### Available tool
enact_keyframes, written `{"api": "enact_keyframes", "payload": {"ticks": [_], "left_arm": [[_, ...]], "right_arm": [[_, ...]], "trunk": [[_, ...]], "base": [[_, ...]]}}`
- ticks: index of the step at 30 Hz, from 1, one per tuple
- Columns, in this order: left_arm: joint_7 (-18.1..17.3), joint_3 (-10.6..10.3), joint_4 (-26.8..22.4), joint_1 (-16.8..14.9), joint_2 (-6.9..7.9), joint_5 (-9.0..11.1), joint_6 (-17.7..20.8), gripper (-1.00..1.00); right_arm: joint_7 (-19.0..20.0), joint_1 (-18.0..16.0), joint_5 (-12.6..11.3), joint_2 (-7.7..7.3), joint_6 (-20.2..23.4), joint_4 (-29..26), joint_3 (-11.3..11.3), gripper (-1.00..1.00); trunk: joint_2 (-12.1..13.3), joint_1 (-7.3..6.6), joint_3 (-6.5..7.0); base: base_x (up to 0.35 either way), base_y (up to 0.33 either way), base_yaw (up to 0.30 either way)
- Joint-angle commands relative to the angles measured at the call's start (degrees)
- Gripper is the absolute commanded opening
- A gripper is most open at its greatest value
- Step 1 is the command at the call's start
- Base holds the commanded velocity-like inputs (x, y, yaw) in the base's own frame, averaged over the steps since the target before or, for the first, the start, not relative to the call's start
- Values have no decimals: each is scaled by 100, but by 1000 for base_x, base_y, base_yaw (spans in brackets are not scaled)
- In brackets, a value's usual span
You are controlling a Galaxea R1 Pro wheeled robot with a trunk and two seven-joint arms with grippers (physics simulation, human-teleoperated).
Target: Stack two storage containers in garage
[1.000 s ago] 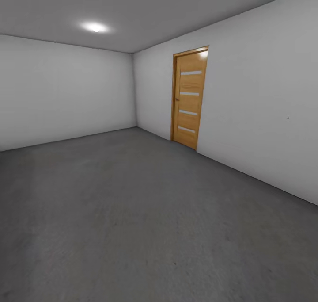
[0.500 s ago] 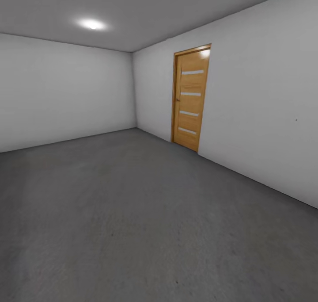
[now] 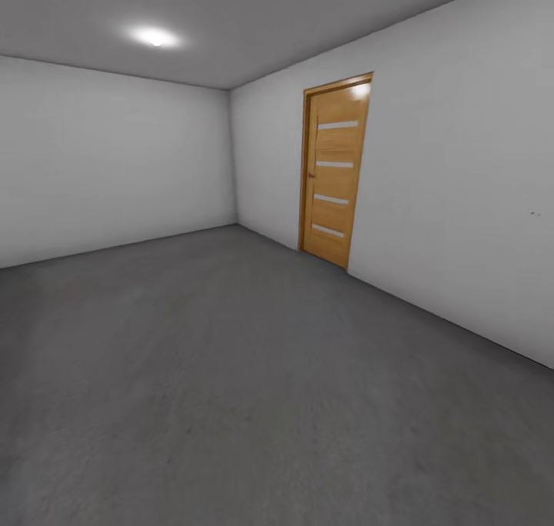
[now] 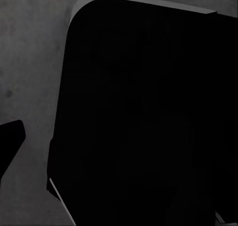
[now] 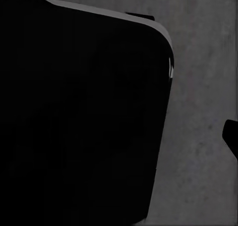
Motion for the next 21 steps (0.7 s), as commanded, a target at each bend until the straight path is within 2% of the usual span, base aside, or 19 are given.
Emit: {"api": "enact_keyframes", "payload": {"ticks": [1, 21], "left_arm": [[5, 1, 0, -1, -1, 34, -13, 100], [5, 1, 0, -1, -5, 34, -8, 100]], "right_arm": [[0, 0, 54, -6, -14, 0, 5, 100], [-12, -2, 55, -27, 3, 0, 18, 100]], "trunk": [[-2, 3, -4], [-2, 3, -4]], "base": [[323, 0, 0], [323, 0, 0]]}}
